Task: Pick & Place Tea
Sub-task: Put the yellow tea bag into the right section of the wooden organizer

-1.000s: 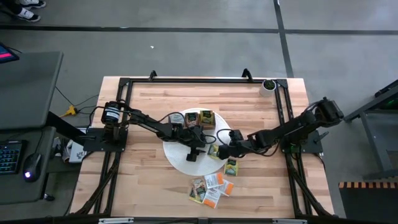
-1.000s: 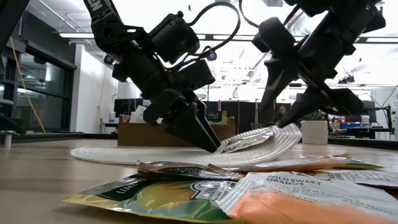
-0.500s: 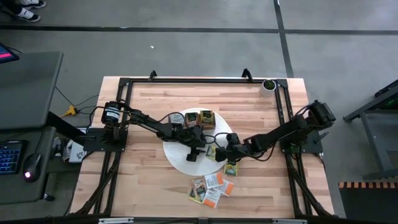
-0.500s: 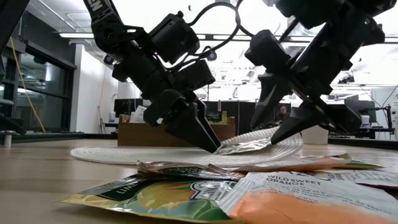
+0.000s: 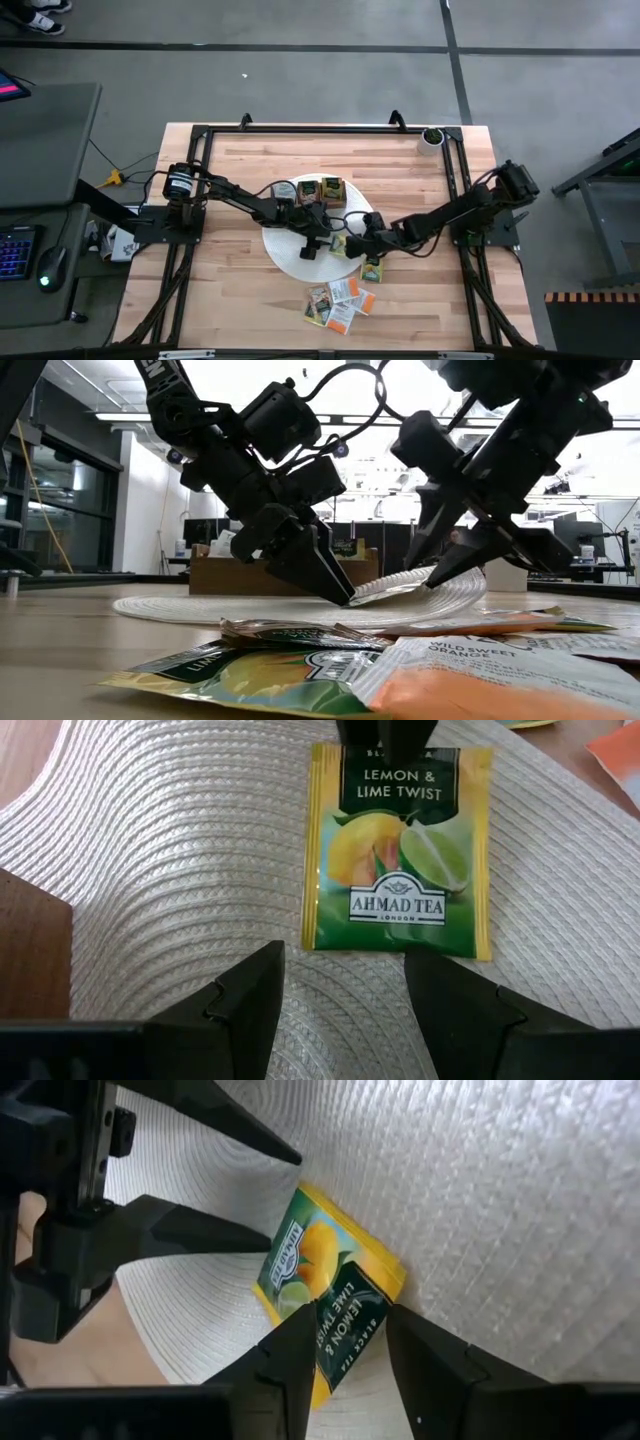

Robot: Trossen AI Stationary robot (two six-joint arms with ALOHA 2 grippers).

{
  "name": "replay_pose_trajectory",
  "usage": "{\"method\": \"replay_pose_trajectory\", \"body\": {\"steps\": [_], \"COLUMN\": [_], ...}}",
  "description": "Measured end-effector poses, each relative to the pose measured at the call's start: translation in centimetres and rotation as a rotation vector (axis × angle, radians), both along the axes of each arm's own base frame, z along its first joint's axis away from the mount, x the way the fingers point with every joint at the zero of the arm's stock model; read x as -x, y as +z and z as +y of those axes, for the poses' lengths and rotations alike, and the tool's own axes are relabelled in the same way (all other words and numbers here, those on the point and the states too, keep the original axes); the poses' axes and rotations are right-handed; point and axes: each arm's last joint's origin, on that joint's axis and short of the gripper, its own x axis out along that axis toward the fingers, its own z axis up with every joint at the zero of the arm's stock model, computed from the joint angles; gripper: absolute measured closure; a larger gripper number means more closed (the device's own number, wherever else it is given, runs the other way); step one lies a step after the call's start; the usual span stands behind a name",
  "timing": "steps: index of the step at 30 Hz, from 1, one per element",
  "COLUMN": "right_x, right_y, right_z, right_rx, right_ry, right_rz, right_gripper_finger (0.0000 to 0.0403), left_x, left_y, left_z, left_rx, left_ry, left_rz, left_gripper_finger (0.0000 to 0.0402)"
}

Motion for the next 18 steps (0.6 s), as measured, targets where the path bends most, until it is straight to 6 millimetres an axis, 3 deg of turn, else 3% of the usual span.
{"method": "replay_pose_trajectory", "body": {"steps": [5,18], "right_x": [-0.2,-0.7], "right_y": [0.0,0.3], "right_z": [-0.6,-1.2], "right_rx": [0.006,0.015], "right_ry": [-0.014,0.023], "right_rz": [-0.002,-0.035], "right_gripper_finger": [0.0288,0.0350], "left_x": [0.0,0.0], "left_y": [0.0,0.0], "left_z": [0.0,0.0], "left_rx": [0.000,-0.001], "left_ry": [0.000,-0.002], "left_rz": [0.000,0.000], "left_gripper_finger": [0.0197,0.0197]}}
